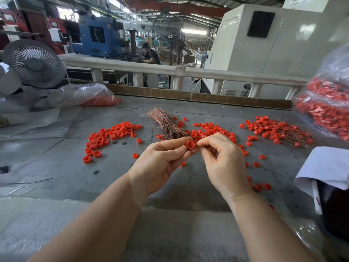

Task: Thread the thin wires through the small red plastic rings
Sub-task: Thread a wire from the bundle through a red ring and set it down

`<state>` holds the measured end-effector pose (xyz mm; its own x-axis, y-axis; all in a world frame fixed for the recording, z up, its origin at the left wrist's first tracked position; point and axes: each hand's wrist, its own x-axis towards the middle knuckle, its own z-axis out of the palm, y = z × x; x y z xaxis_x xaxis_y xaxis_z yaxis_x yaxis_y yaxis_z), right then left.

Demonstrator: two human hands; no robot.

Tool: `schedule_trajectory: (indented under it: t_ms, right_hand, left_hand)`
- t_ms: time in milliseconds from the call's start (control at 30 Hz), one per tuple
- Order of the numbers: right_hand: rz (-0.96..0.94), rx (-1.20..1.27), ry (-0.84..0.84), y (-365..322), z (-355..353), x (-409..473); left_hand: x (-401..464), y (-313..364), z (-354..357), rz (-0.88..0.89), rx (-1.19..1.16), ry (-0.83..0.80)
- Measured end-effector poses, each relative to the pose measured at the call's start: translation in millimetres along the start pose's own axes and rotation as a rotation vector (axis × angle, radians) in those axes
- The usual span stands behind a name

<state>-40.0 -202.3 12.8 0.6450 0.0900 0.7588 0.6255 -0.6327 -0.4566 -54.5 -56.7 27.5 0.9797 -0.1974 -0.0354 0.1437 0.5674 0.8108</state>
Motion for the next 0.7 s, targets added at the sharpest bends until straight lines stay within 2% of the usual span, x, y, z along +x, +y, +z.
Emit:
schedule_trajectory:
  t_ms: [233,700]
  right_hand:
    - [0.011,0.021,-0.008,0.1,1.0,0.2]
    - [0.012,0.057,-0.016,-0.6,0.2,-0.4]
  left_hand:
    - [-0.3,0.1,0.1,0.005,-0.011,0.013]
    - [0.4,-0.1,-2.5,-0.028,-0.056,-0.061]
